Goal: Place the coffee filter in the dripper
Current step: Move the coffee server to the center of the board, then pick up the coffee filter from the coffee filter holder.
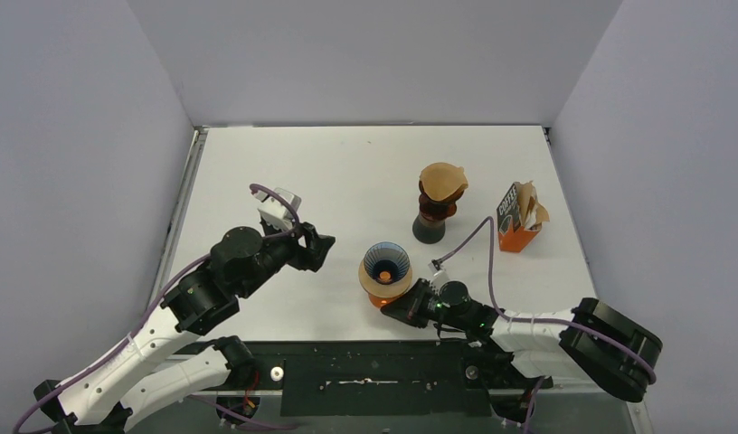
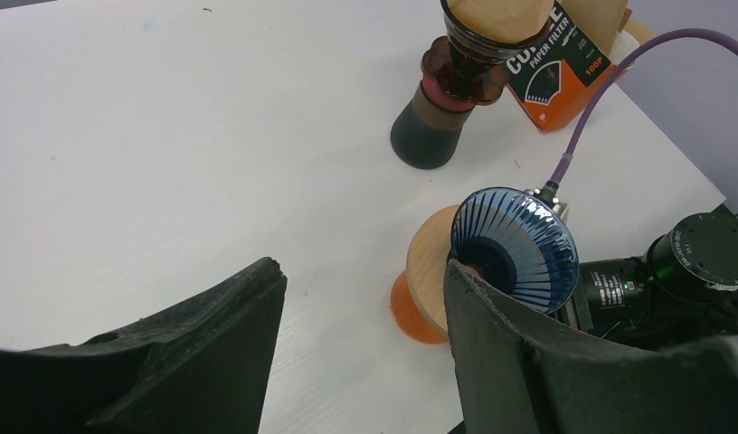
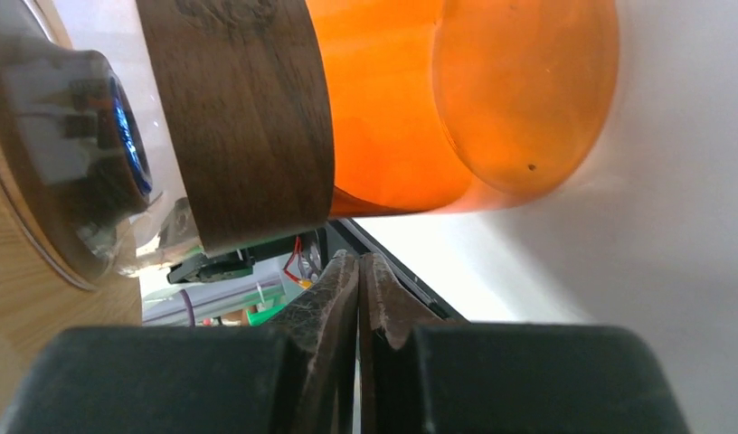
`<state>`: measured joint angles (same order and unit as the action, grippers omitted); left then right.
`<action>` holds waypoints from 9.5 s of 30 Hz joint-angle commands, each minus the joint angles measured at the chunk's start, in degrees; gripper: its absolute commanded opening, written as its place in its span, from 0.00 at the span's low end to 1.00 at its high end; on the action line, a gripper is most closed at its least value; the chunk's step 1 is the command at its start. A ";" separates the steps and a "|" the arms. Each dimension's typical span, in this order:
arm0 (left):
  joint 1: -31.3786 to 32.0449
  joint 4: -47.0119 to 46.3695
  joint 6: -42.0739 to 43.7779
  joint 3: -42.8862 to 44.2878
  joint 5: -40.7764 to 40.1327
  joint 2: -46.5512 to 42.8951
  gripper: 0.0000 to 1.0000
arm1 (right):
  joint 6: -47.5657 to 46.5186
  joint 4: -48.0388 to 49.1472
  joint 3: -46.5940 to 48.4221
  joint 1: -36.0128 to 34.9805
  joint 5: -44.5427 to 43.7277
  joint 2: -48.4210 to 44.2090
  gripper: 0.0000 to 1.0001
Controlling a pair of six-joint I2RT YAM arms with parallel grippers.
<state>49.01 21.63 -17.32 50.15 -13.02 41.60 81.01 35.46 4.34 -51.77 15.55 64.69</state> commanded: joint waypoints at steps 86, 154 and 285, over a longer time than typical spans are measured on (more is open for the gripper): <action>-2.67 -2.91 -0.26 -1.56 -0.04 -1.74 0.63 | -17.98 56.99 16.91 -6.78 -40.87 49.79 0.00; -32.67 -3.85 -6.72 16.46 15.26 20.41 0.77 | -74.59 -52.46 66.66 23.11 -41.03 -2.56 1.00; -26.94 -12.43 -11.42 8.14 30.15 14.34 0.78 | -60.47 -45.35 71.67 42.61 17.80 -7.32 0.00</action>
<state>22.39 16.12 -24.84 59.46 9.65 58.19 18.20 -19.70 77.43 -7.57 22.06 58.26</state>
